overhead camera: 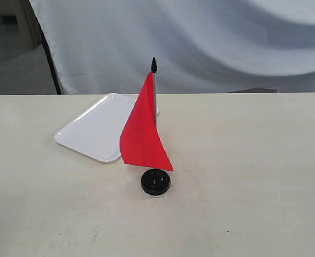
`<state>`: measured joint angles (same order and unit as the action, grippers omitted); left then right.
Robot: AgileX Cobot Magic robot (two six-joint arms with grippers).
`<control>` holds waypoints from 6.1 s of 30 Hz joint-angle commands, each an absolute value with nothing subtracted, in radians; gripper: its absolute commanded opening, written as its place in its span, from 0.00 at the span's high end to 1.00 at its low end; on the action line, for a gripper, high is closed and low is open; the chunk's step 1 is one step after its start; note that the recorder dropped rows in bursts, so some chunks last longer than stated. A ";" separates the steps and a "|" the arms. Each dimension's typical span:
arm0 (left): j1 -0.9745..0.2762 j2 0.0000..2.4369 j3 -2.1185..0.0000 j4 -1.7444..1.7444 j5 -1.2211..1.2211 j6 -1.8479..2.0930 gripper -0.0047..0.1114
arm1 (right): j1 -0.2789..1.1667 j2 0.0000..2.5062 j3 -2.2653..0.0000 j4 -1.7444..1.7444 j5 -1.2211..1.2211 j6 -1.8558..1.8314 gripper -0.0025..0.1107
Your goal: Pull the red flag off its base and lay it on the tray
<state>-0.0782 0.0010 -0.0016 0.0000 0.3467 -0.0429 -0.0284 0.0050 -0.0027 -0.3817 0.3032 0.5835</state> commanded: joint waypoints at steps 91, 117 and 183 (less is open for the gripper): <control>-0.083 0.000 0.000 0.000 0.343 -0.042 0.96 | 0.130 2.074 -0.568 -1.010 -1.221 0.342 0.34; -0.083 0.000 0.000 0.000 0.343 -0.042 0.96 | 0.400 2.074 -0.840 -0.685 -1.021 0.257 0.07; -0.083 0.000 0.000 0.000 0.343 -0.042 0.96 | 0.829 2.786 -2.384 -1.419 0.914 0.171 0.98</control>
<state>-0.0782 0.0010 -0.0016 0.0000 0.3467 -0.0429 0.8286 2.7635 -2.3473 -1.3959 0.8960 0.1610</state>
